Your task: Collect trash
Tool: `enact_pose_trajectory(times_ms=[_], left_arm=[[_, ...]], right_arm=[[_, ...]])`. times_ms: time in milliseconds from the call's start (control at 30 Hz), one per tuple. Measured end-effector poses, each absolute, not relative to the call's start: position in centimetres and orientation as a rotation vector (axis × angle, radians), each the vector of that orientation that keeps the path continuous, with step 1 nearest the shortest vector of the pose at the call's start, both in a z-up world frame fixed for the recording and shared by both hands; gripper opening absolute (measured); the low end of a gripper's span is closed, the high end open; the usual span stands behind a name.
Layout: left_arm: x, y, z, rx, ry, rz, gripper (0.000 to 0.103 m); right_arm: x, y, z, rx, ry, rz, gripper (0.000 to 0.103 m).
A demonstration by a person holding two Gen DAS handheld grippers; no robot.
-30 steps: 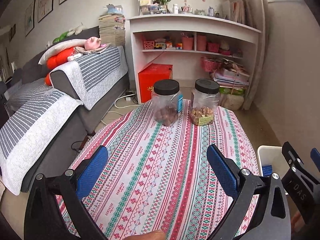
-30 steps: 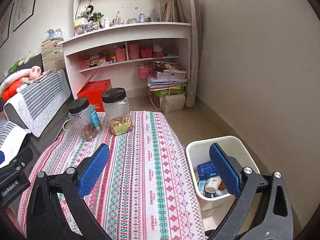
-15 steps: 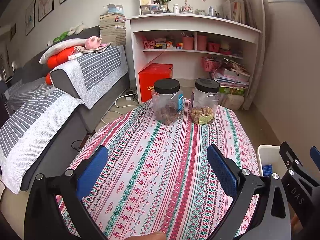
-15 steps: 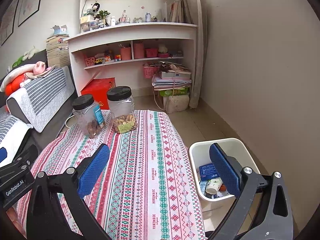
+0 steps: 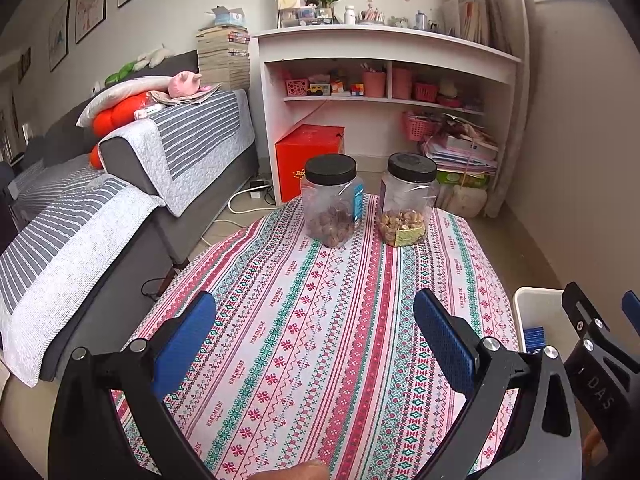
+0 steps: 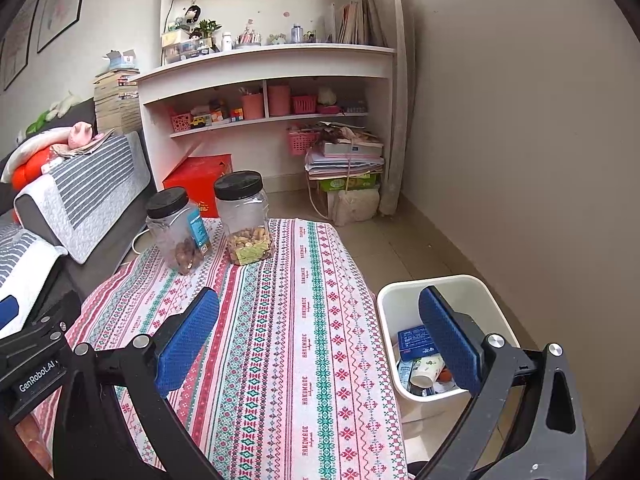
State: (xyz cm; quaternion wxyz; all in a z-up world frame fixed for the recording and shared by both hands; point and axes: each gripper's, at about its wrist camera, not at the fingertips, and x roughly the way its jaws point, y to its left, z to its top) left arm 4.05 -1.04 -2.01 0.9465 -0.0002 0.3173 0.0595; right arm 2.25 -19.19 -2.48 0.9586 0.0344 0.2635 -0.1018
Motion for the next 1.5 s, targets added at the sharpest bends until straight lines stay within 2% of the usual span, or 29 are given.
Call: enact_pose_trajectory(times_ms=[1500], left_arm=[[3.9, -1.6, -2.5, 0.029, 0.649, 0.119, 0.096]], right_arm=[[2.0, -20.2, -3.0, 0.063, 0.556, -0.195, 0.096]])
